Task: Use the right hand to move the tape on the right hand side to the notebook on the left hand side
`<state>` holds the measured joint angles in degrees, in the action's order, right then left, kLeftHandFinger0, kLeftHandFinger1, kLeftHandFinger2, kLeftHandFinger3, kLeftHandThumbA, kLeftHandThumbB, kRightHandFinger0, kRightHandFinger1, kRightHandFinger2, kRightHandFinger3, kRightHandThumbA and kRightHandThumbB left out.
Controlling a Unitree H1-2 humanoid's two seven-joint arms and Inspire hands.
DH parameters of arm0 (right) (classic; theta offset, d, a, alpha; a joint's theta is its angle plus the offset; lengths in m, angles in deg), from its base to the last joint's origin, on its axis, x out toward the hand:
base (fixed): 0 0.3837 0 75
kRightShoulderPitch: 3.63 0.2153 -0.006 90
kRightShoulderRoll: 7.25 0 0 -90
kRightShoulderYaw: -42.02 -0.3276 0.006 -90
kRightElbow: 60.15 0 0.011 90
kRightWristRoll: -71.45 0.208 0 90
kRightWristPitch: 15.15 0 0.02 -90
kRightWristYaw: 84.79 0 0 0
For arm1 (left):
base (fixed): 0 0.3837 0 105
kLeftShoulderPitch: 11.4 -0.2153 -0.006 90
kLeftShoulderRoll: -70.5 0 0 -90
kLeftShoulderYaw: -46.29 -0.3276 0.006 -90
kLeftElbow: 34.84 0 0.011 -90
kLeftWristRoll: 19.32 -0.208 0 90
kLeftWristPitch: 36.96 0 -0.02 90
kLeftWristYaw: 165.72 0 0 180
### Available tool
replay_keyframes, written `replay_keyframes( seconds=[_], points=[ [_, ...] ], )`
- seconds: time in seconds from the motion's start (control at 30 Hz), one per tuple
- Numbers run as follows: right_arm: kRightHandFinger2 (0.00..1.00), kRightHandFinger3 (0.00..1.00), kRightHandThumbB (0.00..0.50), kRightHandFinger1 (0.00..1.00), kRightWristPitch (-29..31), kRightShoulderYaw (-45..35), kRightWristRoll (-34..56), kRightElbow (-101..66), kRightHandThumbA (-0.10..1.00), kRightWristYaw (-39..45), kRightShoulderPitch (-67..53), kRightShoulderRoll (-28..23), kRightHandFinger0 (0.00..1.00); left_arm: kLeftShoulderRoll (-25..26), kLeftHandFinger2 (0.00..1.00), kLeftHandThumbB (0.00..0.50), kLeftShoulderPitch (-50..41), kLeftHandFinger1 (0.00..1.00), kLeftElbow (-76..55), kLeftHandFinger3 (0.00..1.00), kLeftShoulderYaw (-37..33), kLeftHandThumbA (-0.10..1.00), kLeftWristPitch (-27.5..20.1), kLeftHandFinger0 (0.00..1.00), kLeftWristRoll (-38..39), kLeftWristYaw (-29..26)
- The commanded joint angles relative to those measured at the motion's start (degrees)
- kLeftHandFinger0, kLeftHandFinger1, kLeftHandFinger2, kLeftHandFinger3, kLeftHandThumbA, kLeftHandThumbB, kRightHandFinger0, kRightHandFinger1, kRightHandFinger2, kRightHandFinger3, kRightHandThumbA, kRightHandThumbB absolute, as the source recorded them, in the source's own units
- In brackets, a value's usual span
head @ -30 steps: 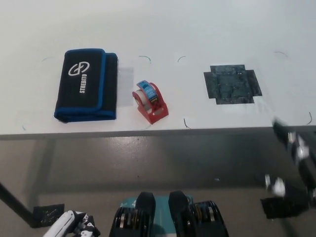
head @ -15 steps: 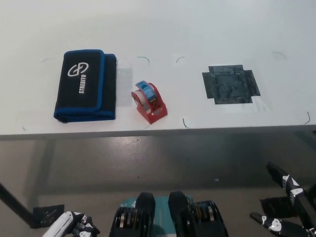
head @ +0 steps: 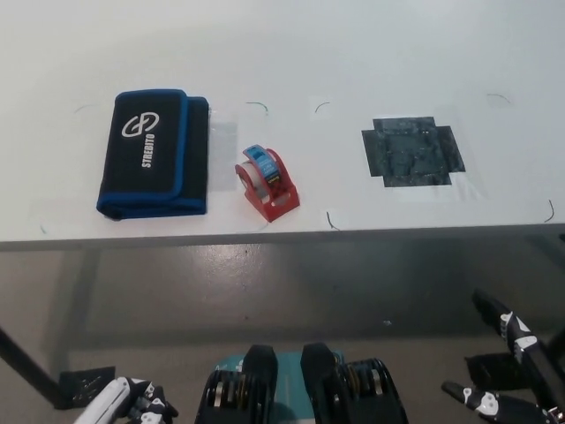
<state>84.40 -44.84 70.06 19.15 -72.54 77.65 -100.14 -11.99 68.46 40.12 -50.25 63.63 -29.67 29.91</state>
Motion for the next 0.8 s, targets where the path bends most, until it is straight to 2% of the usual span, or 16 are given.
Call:
replay_keyframes(
  seconds=[0.0,0.1,0.17,0.3,0.37,0.4,0.5,0.6,0.77],
  points=[
    [1.00,1.00,0.252,1.00,3.88,0.20,-0.74,-0.97,0.94,0.39,-0.56,-0.50,1.00,1.32,0.48,0.034,-0.49,0.41,-1.35,0.58,0.19,0.42,-1.92,0.40,-0.20,0.44],
    [1.00,1.00,0.244,1.00,4.04,0.20,-1.38,0.23,0.96,0.43,-0.38,-0.93,1.00,1.05,0.48,0.034,-0.79,0.41,-0.89,0.58,0.27,0.41,-2.02,0.41,0.02,0.26],
    [1.00,1.00,0.217,1.00,4.15,0.15,-3.12,0.55,0.97,0.11,-0.28,-1.41,1.00,1.07,0.48,0.034,-0.73,0.42,-1.00,0.58,0.14,0.43,-1.89,0.42,0.07,0.45],
    [1.00,1.00,0.221,1.00,3.95,-0.09,-4.16,0.85,0.96,-0.26,0.07,-1.48,1.00,0.92,0.47,0.030,-0.34,0.41,-0.99,0.57,0.28,0.40,-1.14,0.42,0.42,0.57],
    [1.00,1.00,0.240,1.00,3.42,-0.17,-4.64,1.02,0.99,-0.34,0.22,-1.58,1.00,0.78,0.47,0.021,-0.35,0.42,-0.97,0.57,0.32,0.36,-0.98,0.43,0.44,0.46],
    [1.00,1.00,0.238,1.00,3.69,-0.20,-4.62,1.37,0.99,-0.36,0.31,-1.62,1.00,0.92,0.47,0.033,-0.31,0.42,-0.94,0.57,0.16,0.39,-1.14,0.43,0.22,0.54],
    [1.00,1.00,0.234,1.00,3.90,-0.26,-4.92,1.64,1.00,-0.46,0.34,-1.66,1.00,0.97,0.46,0.035,-0.26,0.41,-0.76,0.56,0.06,0.40,-1.79,0.42,0.16,0.52],
    [1.00,1.00,0.229,1.00,3.14,-0.28,-5.13,1.39,1.00,-0.37,-0.07,-1.72,1.00,0.76,0.45,0.021,-0.53,0.41,-0.52,0.56,0.16,0.36,-1.67,0.41,0.71,0.58],
    [1.00,1.00,0.218,1.00,2.30,-0.25,-5.19,0.76,1.00,-0.02,-0.61,-1.90,1.00,0.62,0.46,0.026,-0.99,0.41,-0.70,0.57,0.05,0.37,-1.06,0.42,0.64,0.57]
  ],
)
